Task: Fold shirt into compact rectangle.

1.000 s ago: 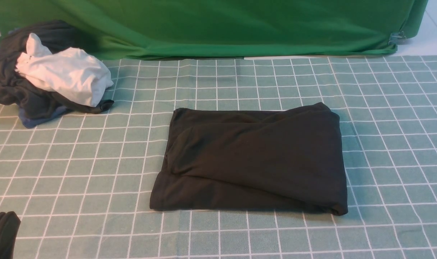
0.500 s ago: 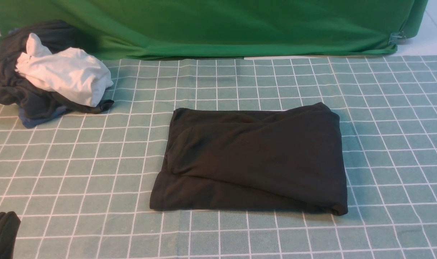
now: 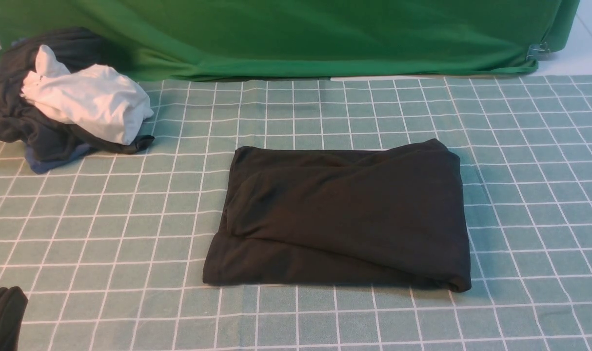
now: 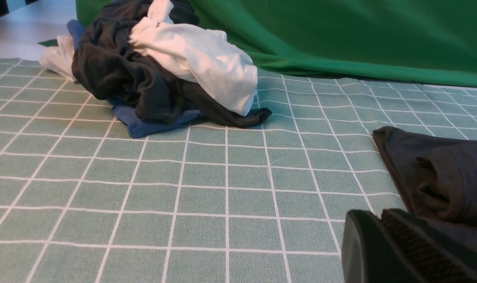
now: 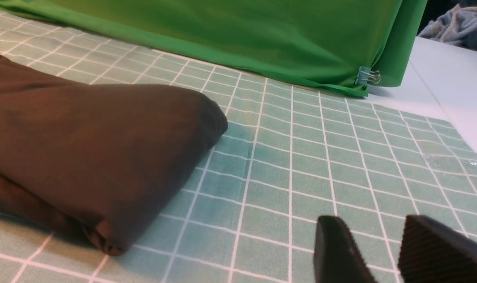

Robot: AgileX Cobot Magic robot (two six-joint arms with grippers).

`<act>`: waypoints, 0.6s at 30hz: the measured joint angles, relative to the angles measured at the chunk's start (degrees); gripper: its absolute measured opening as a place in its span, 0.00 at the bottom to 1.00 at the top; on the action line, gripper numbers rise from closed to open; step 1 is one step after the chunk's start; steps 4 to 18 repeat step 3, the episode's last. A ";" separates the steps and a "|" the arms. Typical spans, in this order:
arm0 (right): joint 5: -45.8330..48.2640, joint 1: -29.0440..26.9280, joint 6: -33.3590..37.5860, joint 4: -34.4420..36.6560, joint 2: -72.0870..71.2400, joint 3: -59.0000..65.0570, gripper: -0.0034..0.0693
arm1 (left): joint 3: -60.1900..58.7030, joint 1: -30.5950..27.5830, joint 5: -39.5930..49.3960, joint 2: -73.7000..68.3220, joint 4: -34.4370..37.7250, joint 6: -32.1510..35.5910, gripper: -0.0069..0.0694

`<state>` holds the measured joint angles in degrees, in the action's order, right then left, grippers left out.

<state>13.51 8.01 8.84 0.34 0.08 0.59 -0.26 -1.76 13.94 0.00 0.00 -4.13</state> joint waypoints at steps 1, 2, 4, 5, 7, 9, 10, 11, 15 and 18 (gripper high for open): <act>0.00 0.00 0.00 0.00 0.00 0.00 0.38 | 0.00 0.00 0.00 0.00 0.00 0.00 0.11; 0.00 0.00 0.00 0.00 0.00 0.00 0.38 | 0.00 0.00 0.00 0.00 0.00 0.00 0.11; 0.00 0.00 0.00 0.00 0.00 0.00 0.38 | 0.00 0.00 0.00 0.00 0.00 0.00 0.11; 0.00 0.00 0.00 0.00 0.00 0.00 0.38 | 0.00 0.00 0.00 0.00 0.00 0.00 0.11; 0.00 0.00 0.00 0.00 0.00 0.00 0.38 | 0.00 0.00 0.00 0.00 0.00 0.00 0.11; 0.00 0.00 0.00 0.00 0.00 0.00 0.38 | 0.00 0.00 0.00 0.00 0.00 0.00 0.11; 0.00 0.00 0.00 0.00 0.00 0.00 0.38 | 0.00 0.00 0.00 0.00 0.00 0.00 0.11; 0.00 0.00 0.00 0.00 0.00 0.00 0.38 | 0.00 0.00 0.00 0.00 0.00 0.00 0.11; 0.00 0.00 0.00 0.00 0.00 0.00 0.38 | 0.00 0.00 0.00 0.00 0.00 0.00 0.11; 0.00 0.00 0.00 0.00 0.00 0.00 0.38 | 0.00 0.00 0.00 0.00 0.00 0.00 0.11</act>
